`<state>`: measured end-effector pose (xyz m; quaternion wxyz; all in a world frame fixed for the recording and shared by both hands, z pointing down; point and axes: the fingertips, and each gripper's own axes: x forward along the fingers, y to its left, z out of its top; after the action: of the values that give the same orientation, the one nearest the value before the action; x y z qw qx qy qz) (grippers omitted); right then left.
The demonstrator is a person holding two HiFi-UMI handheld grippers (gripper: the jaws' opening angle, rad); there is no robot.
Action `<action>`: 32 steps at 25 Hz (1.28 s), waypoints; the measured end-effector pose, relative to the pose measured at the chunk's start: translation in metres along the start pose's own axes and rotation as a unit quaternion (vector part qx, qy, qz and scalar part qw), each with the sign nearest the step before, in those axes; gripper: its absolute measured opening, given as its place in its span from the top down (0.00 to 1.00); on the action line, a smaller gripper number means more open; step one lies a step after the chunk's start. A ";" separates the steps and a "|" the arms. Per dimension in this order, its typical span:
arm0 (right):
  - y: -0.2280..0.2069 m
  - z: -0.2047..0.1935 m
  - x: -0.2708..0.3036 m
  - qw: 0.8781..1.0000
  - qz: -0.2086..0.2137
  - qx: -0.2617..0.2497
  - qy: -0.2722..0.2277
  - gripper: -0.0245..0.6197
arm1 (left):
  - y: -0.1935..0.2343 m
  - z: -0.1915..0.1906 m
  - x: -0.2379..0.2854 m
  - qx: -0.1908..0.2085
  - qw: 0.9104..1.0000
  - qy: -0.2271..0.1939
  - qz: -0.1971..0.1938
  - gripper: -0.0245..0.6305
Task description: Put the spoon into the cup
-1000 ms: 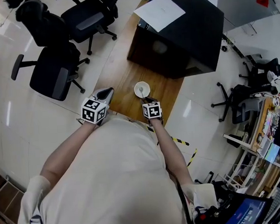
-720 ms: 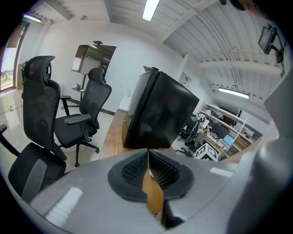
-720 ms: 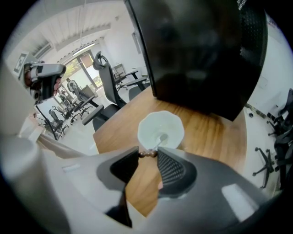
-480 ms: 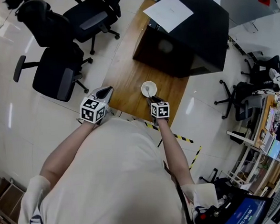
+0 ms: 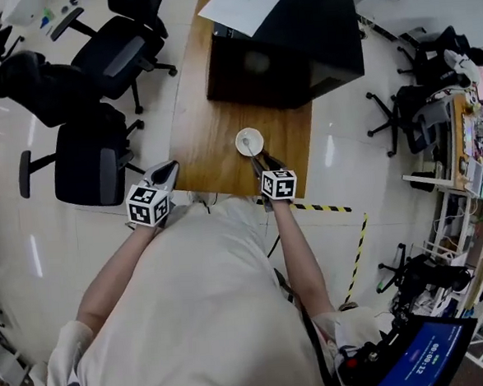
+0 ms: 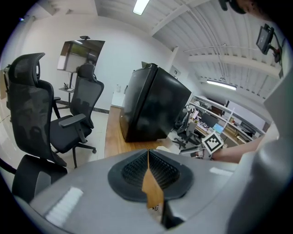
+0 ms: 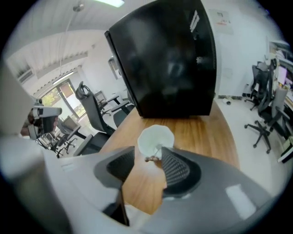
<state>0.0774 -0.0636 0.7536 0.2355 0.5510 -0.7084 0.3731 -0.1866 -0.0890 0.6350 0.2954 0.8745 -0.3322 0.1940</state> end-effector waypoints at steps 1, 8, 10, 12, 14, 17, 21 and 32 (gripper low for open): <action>0.006 0.002 -0.006 1.000 0.005 0.014 -0.013 0.68 | 0.000 -0.001 0.000 0.002 1.000 0.002 -0.004 0.96; 0.078 0.058 -0.048 0.989 0.091 0.031 -0.111 0.68 | 0.014 0.012 0.003 -0.017 1.000 -0.014 -0.017 0.96; 0.096 0.078 -0.053 0.984 0.113 0.030 -0.136 0.69 | 0.018 0.013 0.005 -0.024 0.999 -0.016 -0.021 0.96; 0.109 0.091 -0.058 0.978 0.129 0.030 -0.160 0.71 | 0.018 0.011 0.008 -0.025 0.999 -0.014 -0.027 0.96; 0.117 0.098 -0.062 0.975 0.139 0.026 -0.174 0.73 | 0.015 0.007 0.009 -0.022 0.999 -0.011 -0.033 0.96; 0.123 0.099 -0.066 0.973 0.149 0.021 -0.176 0.73 | 0.013 0.005 0.010 -0.015 0.999 -0.012 -0.038 0.96; 0.125 0.093 -0.074 0.973 0.156 0.026 -0.170 0.73 | 0.012 0.009 0.000 -0.033 0.998 -0.033 -0.033 0.96; 0.112 0.067 -0.136 0.966 0.170 0.020 -0.194 0.74 | -0.034 -0.022 -0.035 -0.040 0.997 -0.066 0.005 0.96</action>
<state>0.0141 -0.0215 0.5812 0.0154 0.4891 -0.8160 0.3077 -0.1905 -0.0380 0.6197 0.3063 0.8715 -0.3625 0.1237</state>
